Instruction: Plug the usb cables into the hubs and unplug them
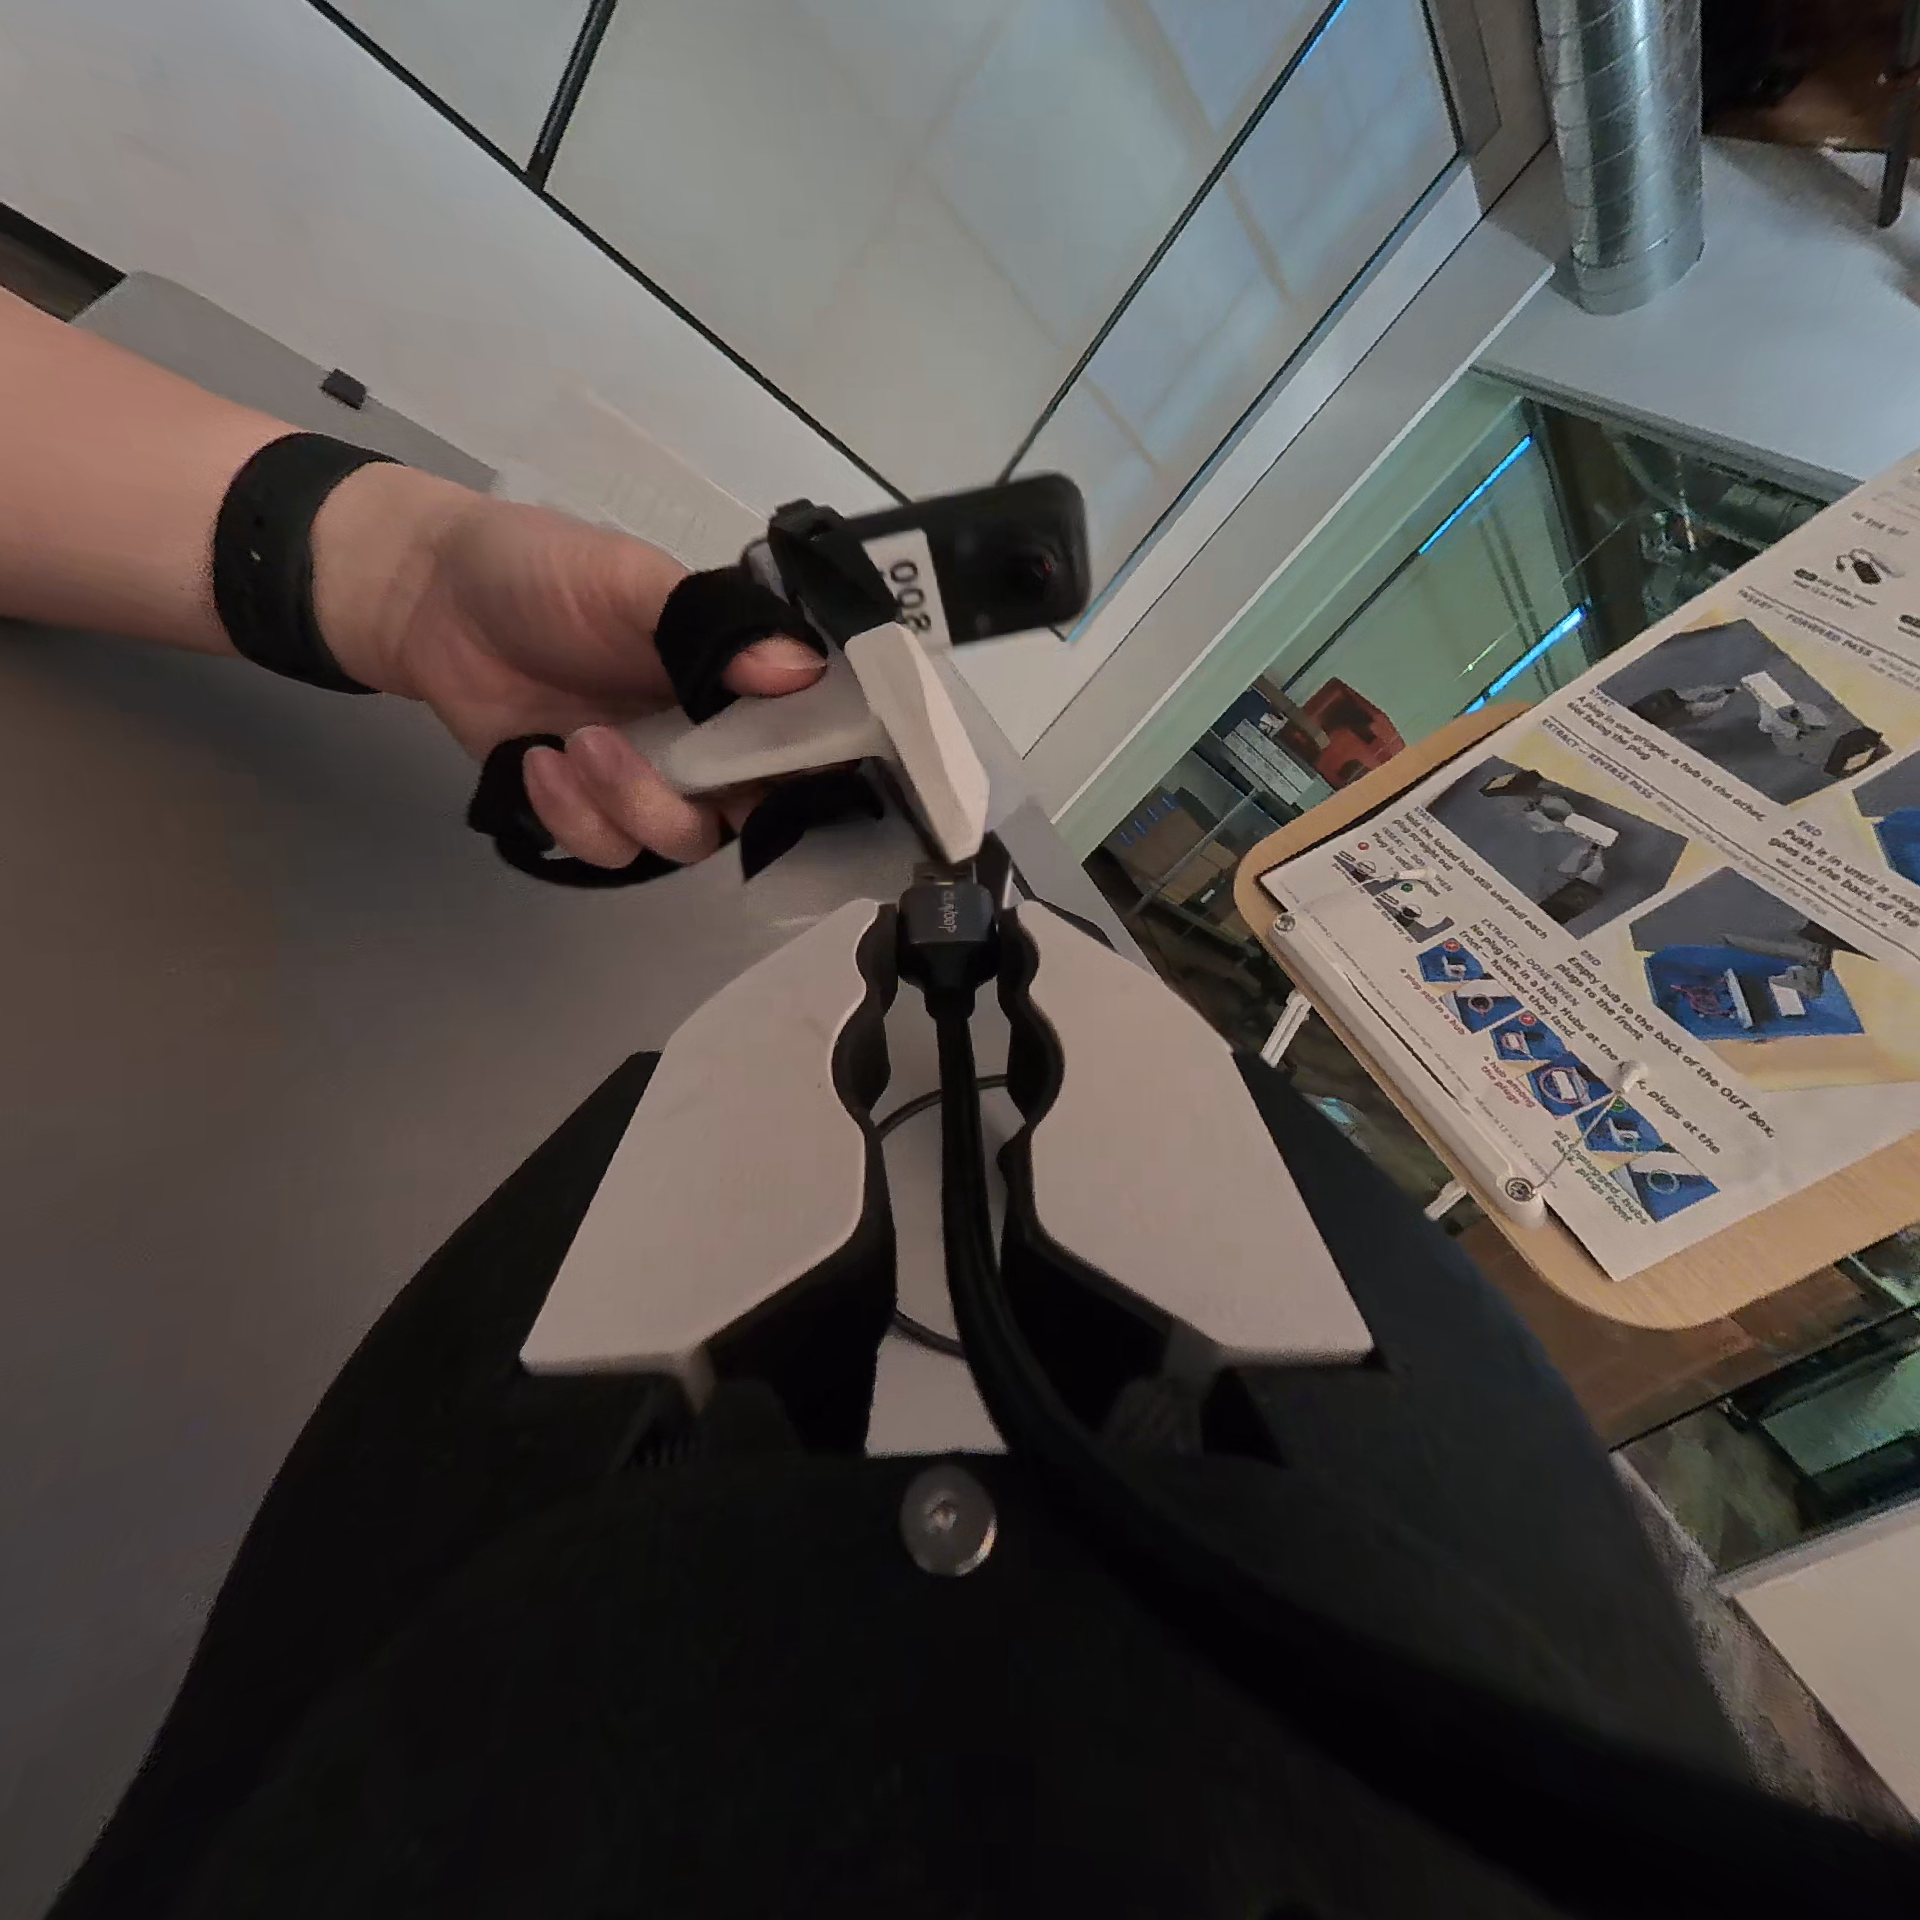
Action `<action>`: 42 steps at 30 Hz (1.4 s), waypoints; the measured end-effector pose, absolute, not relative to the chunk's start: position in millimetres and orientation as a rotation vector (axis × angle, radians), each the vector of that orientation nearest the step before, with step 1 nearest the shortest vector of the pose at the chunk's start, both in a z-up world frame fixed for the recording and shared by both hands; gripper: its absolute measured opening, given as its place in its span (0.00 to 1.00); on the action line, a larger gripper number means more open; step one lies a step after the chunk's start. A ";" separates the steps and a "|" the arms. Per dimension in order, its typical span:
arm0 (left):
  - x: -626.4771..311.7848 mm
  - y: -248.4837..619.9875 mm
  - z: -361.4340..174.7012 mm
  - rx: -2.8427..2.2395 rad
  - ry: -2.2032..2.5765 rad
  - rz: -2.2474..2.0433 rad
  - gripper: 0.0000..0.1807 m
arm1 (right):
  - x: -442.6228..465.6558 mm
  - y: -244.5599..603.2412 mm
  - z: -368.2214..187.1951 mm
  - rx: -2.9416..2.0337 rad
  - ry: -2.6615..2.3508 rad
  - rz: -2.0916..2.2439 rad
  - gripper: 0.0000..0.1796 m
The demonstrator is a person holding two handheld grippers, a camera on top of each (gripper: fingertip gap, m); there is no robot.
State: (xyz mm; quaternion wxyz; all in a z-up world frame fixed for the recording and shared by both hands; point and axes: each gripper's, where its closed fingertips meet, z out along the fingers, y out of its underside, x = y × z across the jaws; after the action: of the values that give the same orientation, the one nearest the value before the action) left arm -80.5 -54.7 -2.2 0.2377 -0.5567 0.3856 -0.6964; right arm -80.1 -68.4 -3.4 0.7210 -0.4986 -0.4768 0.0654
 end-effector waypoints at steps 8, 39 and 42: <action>-117.0 66.9 -65.6 -1.675 0.871 -1.079 0.02 | -60.0 -56.5 1.5 -1.163 -0.966 0.190 0.10; -32.1 112.6 -65.8 -1.839 1.303 -1.277 0.16 | -13.5 -28.7 14.9 -1.335 -0.612 0.453 0.10; -24.7 93.5 -24.9 -1.866 1.264 -1.366 0.16 | -7.2 -27.9 56.3 -1.289 -0.477 0.664 0.10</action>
State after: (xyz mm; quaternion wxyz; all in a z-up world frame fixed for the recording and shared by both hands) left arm -24.7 93.5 -24.9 0.2504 -0.6855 0.4643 -0.5018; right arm -7.2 -27.9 56.3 0.7226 -0.5838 -0.2161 0.3006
